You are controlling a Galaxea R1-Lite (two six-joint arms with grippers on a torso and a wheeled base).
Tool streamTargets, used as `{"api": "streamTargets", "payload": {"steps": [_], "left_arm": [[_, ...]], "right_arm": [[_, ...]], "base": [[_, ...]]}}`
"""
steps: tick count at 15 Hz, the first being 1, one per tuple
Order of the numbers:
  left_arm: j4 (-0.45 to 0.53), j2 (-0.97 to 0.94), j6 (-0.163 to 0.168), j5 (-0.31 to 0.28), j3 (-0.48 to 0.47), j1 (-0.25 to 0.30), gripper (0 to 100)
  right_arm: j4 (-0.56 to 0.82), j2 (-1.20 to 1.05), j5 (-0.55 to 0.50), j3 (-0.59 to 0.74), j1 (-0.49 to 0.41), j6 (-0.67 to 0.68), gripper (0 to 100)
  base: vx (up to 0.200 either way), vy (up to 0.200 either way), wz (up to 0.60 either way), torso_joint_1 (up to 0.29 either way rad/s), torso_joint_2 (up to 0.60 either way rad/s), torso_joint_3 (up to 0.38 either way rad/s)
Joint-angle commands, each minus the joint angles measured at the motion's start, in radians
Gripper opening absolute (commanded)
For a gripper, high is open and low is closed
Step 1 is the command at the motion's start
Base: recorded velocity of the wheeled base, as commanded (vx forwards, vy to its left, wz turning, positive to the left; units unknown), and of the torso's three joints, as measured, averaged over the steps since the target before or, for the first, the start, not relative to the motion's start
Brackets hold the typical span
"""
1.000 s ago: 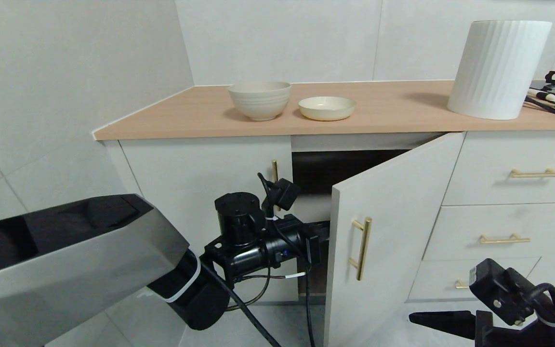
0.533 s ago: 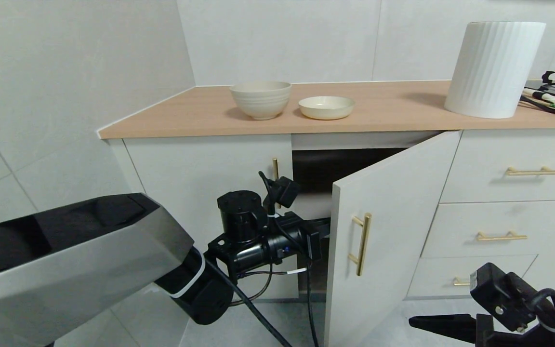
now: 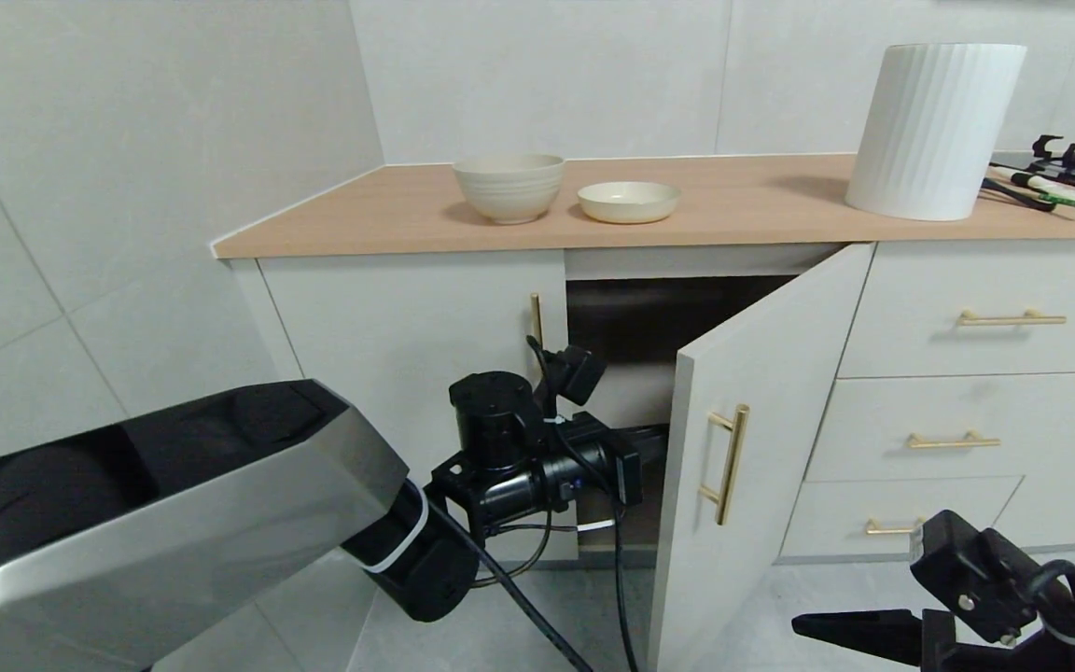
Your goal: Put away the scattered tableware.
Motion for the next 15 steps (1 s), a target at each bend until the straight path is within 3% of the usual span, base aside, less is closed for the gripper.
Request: {"api": "streamTargets", "payload": {"steps": [1, 4, 6, 7, 10, 11, 12, 15], "left_arm": [[0.001, 0.017, -0.003, 0.003, -0.015, 0.001, 0], [0.001, 0.054, -0.004, 0.004, -0.047, -0.001, 0], [-0.001, 0.08, -0.004, 0.035, -0.071, -0.039, 0], [-0.013, 0.08, 0.002, 0.039, -0.065, -0.07, 0], [-0.197, 0.05, 0.002, 0.024, 0.062, -0.242, 0], [-0.208, 0.038, 0.002, 0.024, 0.091, -0.268, 0], [-0.205, 0.035, 0.002, 0.024, 0.091, -0.265, 0], [-0.182, 0.02, 0.001, 0.024, 0.077, -0.173, 0]], "right_arm": [[-0.001, 0.002, 0.0, 0.0, 0.001, 0.0, 100], [-0.001, 0.004, 0.0, 0.0, 0.001, 0.0, 100], [-0.001, 0.004, 0.005, 0.0, 0.001, 0.0, 100], [-0.001, 0.001, 0.006, 0.001, 0.007, -0.002, 100], [-0.008, -0.042, 0.02, 0.051, 0.1, -0.02, 100], [-0.008, -0.082, 0.06, 0.075, 0.125, -0.062, 100], [-0.004, -0.105, 0.091, 0.083, 0.125, -0.085, 100], [-0.004, -0.104, 0.095, 0.064, 0.109, -0.083, 100]], "base": [[0.0, 0.0, 0.0, 0.0, 0.0, 0.0], [0.0, 0.0, 0.0, 0.0, 0.0, 0.0], [0.0, 0.0, 0.0, 0.0, 0.0, 0.0], [0.0, 0.0, 0.0, 0.0, 0.0, 0.0], [0.0, 0.0, 0.0, 0.0, 0.0, 0.0], [0.0, 0.0, 0.0, 0.0, 0.0, 0.0], [0.0, 0.0, 0.0, 0.0, 0.0, 0.0], [0.0, 0.0, 0.0, 0.0, 0.0, 0.0]]}}
